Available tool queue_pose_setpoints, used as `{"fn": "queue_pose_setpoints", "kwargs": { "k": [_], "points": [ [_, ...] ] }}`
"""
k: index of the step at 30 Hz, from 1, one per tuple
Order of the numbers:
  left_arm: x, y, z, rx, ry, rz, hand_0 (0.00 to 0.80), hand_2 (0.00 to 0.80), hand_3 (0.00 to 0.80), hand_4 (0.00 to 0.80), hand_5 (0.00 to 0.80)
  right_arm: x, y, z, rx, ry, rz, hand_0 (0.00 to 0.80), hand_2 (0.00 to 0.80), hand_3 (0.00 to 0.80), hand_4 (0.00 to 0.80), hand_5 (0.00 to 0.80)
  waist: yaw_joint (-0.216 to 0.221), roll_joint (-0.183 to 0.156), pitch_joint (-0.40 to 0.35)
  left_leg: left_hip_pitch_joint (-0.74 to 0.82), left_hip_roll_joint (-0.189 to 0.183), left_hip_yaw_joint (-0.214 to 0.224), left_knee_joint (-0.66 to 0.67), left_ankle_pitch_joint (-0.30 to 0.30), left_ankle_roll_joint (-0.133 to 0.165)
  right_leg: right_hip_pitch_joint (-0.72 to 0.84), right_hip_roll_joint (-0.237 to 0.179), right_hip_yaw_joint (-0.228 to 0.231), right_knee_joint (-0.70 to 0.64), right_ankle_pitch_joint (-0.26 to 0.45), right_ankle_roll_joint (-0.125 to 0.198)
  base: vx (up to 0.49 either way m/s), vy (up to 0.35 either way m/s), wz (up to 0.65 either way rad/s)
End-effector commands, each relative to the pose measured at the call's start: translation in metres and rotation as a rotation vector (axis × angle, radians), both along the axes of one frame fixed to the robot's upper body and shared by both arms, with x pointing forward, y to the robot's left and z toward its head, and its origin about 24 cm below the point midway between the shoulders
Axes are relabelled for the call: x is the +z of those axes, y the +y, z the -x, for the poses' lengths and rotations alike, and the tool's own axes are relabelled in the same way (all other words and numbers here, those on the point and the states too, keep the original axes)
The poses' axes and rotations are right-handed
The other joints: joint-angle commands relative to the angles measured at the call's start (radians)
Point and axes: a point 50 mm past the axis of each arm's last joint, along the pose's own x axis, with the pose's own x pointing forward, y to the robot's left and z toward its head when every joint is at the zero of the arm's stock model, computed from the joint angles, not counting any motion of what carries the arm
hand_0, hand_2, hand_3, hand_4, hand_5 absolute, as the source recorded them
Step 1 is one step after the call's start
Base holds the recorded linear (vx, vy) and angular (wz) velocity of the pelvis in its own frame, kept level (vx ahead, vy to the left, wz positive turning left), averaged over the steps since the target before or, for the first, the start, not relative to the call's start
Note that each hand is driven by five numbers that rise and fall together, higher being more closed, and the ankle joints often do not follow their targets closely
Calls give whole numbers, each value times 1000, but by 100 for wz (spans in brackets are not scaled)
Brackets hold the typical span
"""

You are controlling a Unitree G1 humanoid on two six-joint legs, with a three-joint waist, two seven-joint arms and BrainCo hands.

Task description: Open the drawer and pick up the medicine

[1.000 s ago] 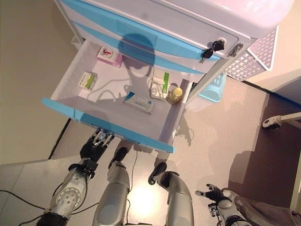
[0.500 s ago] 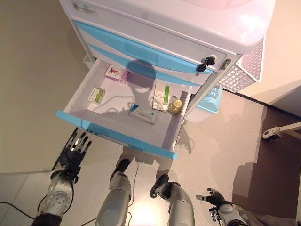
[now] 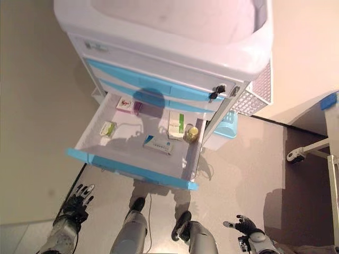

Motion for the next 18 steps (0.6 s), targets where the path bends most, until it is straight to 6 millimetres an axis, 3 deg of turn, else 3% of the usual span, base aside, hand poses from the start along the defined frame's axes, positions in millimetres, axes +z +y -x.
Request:
{"fn": "queue_pose_setpoints", "kwargs": {
  "k": [1,3,5,10,12,16,18],
  "points": [
    [-1,14,11,-15,66,-99,0,0,0,0,0,4,-18,9,-50,15,38,0,0,0,0,0,-33,-1,-15,-31,-80,29,-141,180,90,135,34,-8,-142,73,84,119,107,-31],
    [-5,14,15,-29,101,-118,0,0,0,0,0,4,-19,9,-56,16,40,0,0,0,0,0,-39,2,-26,-12,-77,35,-160,186,92,154,36,-4,-171,86,88,100,90,-25],
    [-23,9,37,-60,251,-127,0,0,0,0,0,2,-19,15,-89,25,35,0,0,0,0,0,-64,7,-77,66,-74,70,-216,182,97,214,41,27,-252,115,104,174,141,-30],
    [-34,6,52,-115,364,-161,0,0,0,0,0,3,-21,15,-112,19,33,0,0,0,0,0,-76,9,-110,129,-75,106,-263,174,105,260,42,63,-311,141,118,115,94,-38],
    [-42,4,68,-186,476,-195,0,0,0,0,0,4,-17,8,-113,-12,17,0,0,0,0,0,-85,9,-141,167,-73,136,-293,167,110,283,39,92,-352,161,127,109,105,-30],
    [-46,4,80,-222,550,-225,0,0,0,0,0,6,-16,0,-139,-60,4,0,0,0,0,0,-88,8,-163,195,-69,165,-318,163,113,300,34,116,-387,184,135,57,73,-39],
    [-48,4,86,-277,604,-264,0,0,0,0,0,12,-15,-14,-155,-128,-9,0,0,0,0,0,-91,7,-180,207,-66,191,-330,159,114,304,31,138,-415,203,141,35,80,-16]
  ]
}}
